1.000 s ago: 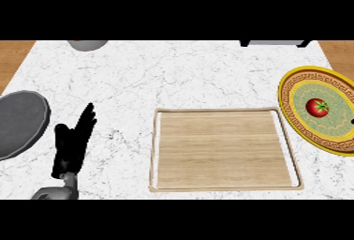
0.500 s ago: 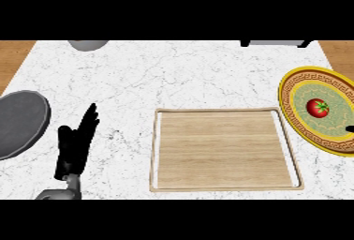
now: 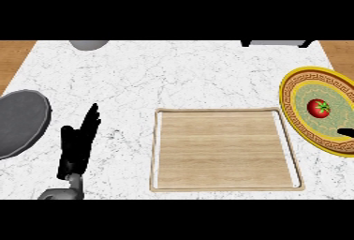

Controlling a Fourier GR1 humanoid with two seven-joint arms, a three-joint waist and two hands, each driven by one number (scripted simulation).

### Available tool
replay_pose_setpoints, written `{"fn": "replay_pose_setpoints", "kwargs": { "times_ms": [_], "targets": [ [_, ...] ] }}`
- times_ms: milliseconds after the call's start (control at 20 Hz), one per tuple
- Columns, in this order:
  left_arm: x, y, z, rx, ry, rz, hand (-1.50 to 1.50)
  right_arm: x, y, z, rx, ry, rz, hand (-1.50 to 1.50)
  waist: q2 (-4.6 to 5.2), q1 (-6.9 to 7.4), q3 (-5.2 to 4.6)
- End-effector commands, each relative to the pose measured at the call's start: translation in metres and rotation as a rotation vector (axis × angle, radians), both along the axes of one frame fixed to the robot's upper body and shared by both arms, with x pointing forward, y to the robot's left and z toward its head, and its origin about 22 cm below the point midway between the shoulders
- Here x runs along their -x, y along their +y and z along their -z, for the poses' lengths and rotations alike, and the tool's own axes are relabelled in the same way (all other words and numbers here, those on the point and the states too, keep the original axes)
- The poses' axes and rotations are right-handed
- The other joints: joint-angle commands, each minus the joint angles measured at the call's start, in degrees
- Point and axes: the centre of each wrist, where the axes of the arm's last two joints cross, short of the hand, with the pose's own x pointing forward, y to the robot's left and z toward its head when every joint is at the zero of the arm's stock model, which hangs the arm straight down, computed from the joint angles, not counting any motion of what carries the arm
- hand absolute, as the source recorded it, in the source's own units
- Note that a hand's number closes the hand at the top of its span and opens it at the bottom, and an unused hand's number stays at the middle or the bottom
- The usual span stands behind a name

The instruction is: Pick the tomato from the tray and place it in the plate

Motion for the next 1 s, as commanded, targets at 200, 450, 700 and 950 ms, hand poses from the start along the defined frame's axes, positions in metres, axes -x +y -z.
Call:
{"fn": "replay_pose_setpoints", "kwargs": {
  "times_ms": [200,450,700,950],
  "targets": [
    [0.016,0.015,0.009,0.004,0.013,0.004,0.00,0.017,-0.015,0.000,0.047,0.027,0.068,-1.50,0.10,0.57,0.07],
    [-0.008,-0.005,-0.008,0.002,-0.008,-0.006,0.00,0.022,-0.019,0.001,0.057,0.041,0.071,-1.50,0.15,0.42,0.12],
    [-0.004,0.005,-0.004,0.006,-0.007,-0.002,0.00,0.046,-0.037,-0.001,0.060,0.035,0.136,-1.50,0.16,0.35,0.13],
    [-0.001,0.016,-0.003,-0.008,-0.002,0.000,0.00,0.064,-0.047,0.002,0.070,0.002,0.170,-1.50,0.48,0.89,0.32]
  ]
}}
